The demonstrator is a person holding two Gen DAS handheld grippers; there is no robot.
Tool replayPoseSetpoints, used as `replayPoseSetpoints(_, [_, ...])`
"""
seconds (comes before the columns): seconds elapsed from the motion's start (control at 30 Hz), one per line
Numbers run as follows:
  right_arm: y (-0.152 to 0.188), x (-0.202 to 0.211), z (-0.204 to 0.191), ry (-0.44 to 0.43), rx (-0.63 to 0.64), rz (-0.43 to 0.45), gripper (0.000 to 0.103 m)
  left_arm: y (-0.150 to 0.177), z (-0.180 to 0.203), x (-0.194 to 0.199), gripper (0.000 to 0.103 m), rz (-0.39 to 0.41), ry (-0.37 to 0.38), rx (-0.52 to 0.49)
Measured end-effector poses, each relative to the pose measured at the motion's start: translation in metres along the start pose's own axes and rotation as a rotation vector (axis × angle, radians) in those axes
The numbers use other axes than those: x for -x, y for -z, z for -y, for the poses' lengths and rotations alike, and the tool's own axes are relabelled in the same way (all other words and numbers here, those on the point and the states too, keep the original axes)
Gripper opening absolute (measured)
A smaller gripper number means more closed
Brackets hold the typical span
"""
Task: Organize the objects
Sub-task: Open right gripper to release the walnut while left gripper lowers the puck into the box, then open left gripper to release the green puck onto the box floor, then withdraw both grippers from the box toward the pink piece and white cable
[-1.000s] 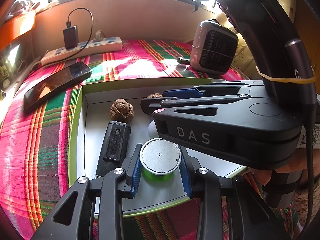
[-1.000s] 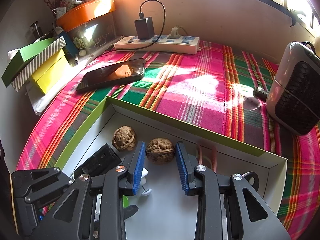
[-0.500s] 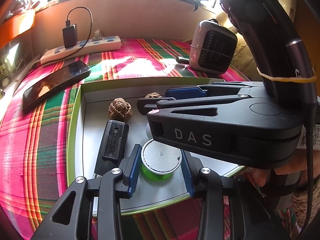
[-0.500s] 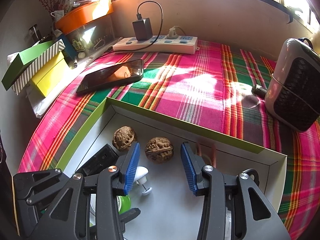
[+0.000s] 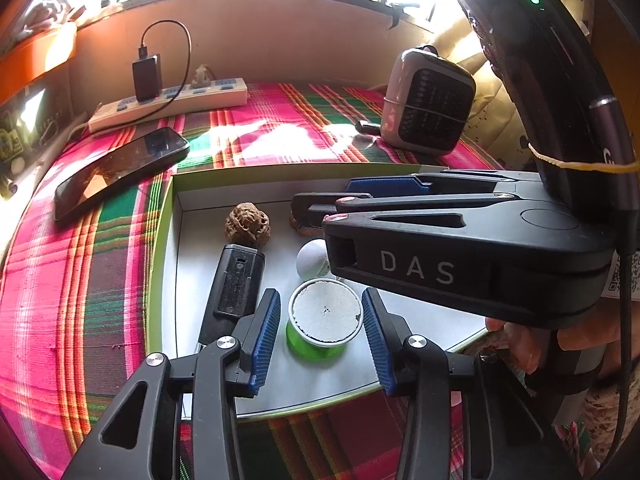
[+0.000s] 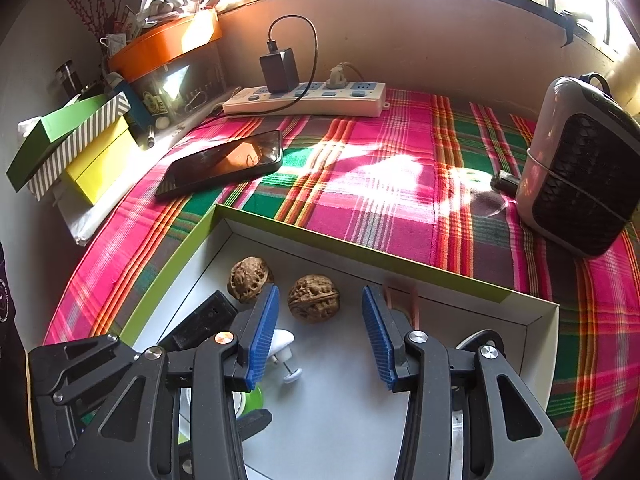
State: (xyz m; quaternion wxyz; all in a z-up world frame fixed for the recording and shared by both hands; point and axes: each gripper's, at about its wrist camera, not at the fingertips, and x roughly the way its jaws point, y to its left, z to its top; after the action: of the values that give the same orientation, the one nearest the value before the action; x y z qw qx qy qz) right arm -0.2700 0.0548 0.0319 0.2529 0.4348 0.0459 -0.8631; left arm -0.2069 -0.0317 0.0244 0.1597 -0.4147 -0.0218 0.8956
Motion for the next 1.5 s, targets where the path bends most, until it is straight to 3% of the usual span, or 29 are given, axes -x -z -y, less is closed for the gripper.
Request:
replayPoseSetpoints(0.8, [0.026, 0.054, 0.012, 0.014, -0.066, 0.099, 0.05, 0.007, 0.002, 0.032, 0.042, 0.052, -0.037, 0.008])
replayPoseSetpoints(1.23, [0.065, 0.091, 0.027, 0.069, -0.103, 0.138, 0.05, 0.018, 0.006, 0.061, 0.042, 0.1, -0.049, 0.008])
replayPoseSetpoints(1.5, [0.091, 0.108, 0.037, 0.099, -0.122, 0.143, 0.05, 0.029, 0.02, 0.071, 0.042, 0.103, -0.001, -0.03])
